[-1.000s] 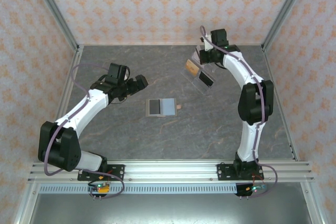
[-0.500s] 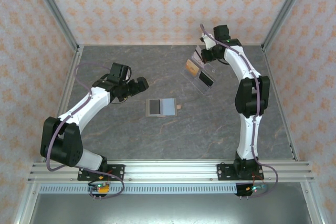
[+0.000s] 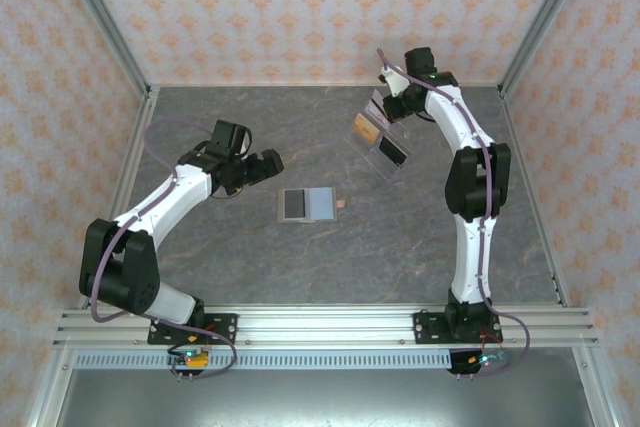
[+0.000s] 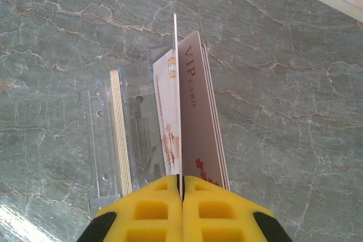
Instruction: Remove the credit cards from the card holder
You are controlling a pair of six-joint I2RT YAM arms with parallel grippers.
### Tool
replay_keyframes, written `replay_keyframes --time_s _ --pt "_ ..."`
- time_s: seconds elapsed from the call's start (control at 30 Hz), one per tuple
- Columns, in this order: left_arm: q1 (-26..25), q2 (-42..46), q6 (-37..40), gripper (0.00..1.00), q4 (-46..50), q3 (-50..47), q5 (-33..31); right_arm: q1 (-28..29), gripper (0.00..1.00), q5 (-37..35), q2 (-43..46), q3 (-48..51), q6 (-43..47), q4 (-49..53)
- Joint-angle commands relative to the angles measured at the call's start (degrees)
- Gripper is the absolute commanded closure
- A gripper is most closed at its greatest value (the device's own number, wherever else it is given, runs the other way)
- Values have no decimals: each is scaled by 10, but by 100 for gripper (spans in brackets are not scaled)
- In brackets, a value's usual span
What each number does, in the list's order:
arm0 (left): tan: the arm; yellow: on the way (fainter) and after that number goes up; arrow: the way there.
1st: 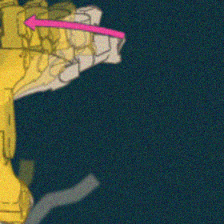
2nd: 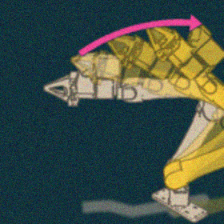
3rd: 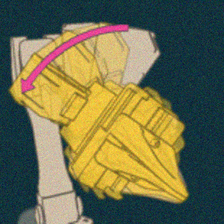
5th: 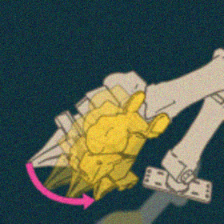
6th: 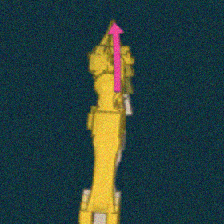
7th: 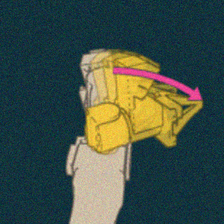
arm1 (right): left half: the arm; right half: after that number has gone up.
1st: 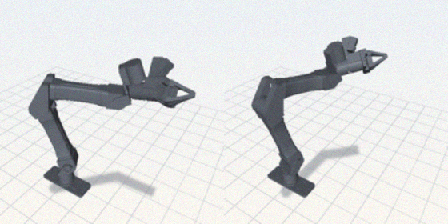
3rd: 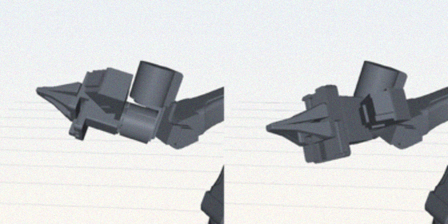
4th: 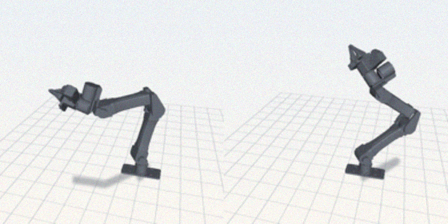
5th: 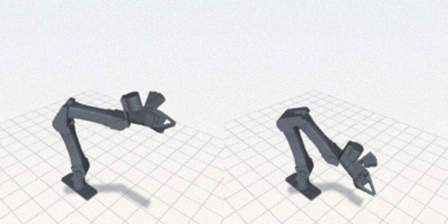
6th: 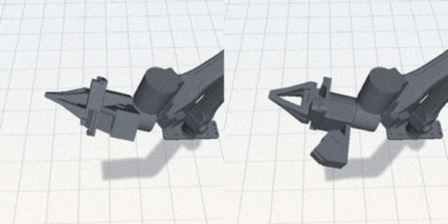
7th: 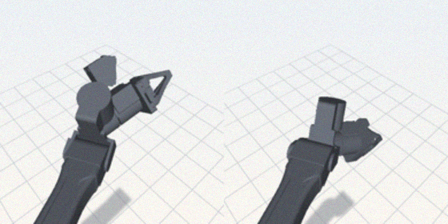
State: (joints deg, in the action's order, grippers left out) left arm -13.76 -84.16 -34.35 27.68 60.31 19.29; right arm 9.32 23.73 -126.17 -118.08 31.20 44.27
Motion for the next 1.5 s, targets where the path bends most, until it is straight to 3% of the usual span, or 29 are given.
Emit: replay_keyframes --time_s 0.0,0.3,0.53,0.63,0.73,0.9,1.17,1.27,1.47 --pt "2 -8 14 0 13 18 7 0 97 -19 -4 -22 18 24" --pt "3 -15 16 0 7 17 25 0 77 -17 -15 -42 29 55" --pt "3 -10 13 0 10 15 23 0 72 2 2 -56 -10 60" --pt "3 -7 10 0 15 15 18 1 64 3 38 -37 -52 48" --pt "3 -3 4 0 18 12 10 10 52 -11 86 8 -99 24" --pt "3 2 -14 0 12 0 5 44 43 -49 174 122 -204 -27" --pt "-6 5 -17 0 -19 -34 30 131 41 -20 269 318 -444 -133" --pt "-11 -1 -17 7 -34 -45 47 160 44 21 279 372 -512 -177" --pt "-29 -16 -28 15 -52 -58 53 207 45 173 247 462 -604 -304"
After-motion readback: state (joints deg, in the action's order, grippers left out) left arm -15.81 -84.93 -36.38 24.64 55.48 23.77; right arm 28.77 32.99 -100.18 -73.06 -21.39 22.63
